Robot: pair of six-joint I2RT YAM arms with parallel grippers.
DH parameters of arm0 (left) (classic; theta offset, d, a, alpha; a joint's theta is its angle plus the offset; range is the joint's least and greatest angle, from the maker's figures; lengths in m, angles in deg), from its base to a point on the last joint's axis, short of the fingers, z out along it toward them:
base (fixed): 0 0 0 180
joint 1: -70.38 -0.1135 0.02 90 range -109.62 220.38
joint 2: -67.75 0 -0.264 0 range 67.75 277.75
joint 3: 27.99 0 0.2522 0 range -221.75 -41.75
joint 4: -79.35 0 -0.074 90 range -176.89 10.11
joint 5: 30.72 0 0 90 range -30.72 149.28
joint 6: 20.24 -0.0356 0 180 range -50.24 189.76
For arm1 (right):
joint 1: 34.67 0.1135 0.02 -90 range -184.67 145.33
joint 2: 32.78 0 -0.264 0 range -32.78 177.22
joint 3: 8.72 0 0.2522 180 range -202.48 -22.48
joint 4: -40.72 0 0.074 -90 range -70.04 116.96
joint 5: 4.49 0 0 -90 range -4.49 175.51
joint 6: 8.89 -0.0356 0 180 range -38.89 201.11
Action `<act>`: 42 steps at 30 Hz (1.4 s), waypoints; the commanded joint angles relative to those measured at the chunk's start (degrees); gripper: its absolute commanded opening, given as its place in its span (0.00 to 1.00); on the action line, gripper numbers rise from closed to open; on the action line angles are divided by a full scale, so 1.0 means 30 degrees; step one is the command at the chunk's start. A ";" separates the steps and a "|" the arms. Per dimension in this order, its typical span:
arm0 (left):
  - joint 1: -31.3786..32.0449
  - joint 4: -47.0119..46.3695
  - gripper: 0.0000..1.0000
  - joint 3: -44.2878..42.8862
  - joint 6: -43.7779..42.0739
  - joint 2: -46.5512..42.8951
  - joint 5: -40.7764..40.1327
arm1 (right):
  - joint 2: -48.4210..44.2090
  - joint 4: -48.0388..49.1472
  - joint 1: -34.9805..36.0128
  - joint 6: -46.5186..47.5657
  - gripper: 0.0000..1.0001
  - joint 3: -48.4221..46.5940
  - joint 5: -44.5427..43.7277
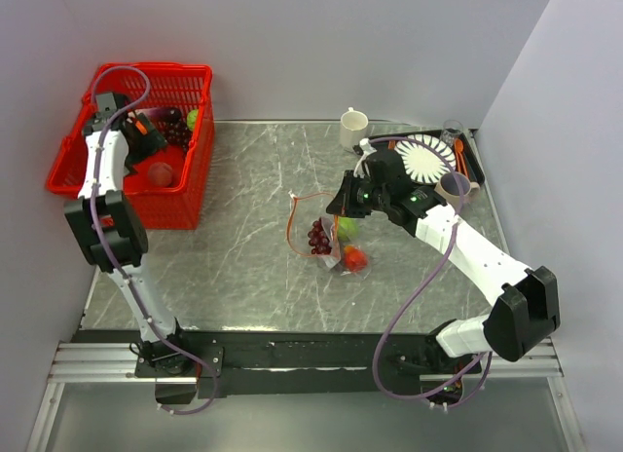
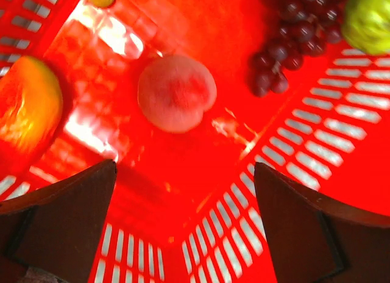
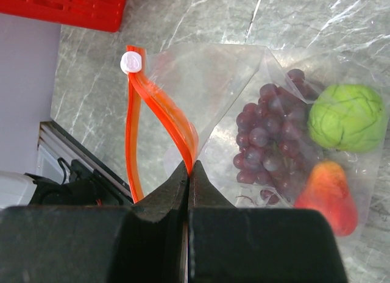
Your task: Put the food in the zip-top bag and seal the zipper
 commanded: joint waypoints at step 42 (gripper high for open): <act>-0.0192 -0.5925 0.36 0.5199 0.3125 -0.8498 0.4511 | -0.0620 0.0505 -0.0243 0.0054 0.00 0.0165 -0.0303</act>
